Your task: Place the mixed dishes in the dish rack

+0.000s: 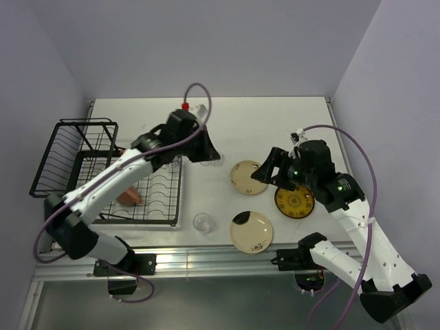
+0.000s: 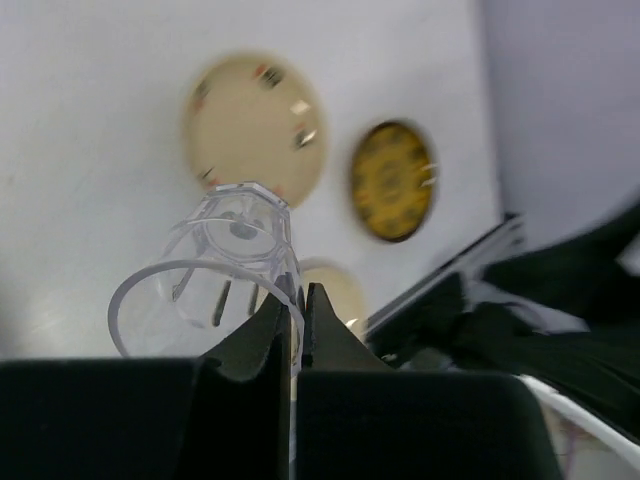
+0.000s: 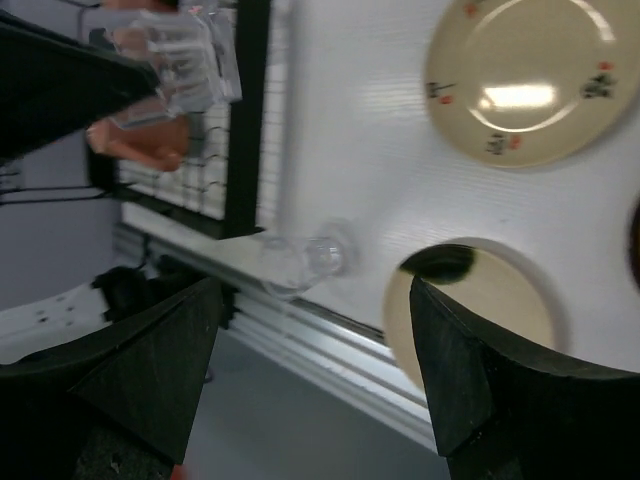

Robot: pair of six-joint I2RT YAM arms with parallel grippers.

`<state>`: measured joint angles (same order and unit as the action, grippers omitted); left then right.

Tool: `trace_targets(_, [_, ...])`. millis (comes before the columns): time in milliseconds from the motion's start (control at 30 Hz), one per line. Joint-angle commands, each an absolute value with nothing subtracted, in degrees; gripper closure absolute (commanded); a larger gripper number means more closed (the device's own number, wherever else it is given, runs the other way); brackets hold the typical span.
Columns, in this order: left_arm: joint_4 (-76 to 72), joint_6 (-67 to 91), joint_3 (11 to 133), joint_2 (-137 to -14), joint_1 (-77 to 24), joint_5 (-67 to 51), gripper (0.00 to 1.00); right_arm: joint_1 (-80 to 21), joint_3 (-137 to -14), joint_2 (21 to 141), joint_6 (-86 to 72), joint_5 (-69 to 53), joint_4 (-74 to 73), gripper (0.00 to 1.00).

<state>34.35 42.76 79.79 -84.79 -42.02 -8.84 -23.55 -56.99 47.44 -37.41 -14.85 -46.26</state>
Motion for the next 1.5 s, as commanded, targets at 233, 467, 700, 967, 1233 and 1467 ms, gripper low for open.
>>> trace_targets(233, [-5.52,59.49,61.62,-60.21,-40.17,-16.0,1.0,-19.78,-48.09,49.39,-69.41,-41.57,-1.79,0.18])
trace_targets(467, [-18.01,65.48,53.88,-52.91,-40.17,-11.25,1.0,-22.05,-52.2,55.1,-78.56,-35.87,11.93,0.19])
trace_targets(700, [-19.86,64.95,54.4,-52.65,-40.17,-11.52,1.0,-28.65,-60.46,62.48,-79.19,-30.06,13.71,0.19])
trace_targets(967, [-20.92,65.57,53.18,-51.68,-40.08,-10.46,1.0,-32.69,-63.46,65.74,-79.19,-28.48,14.94,0.23])
trace_targets(1233, [-21.09,65.83,52.91,-51.59,-40.08,-11.86,1.0,-33.66,-64.95,66.27,-76.82,-28.21,13.71,0.83])
trace_targets(1467, [-6.83,60.13,55.28,-47.21,-40.08,-9.42,0.19,-33.66,-73.1,70.47,-68.13,-25.85,5.12,1.0])
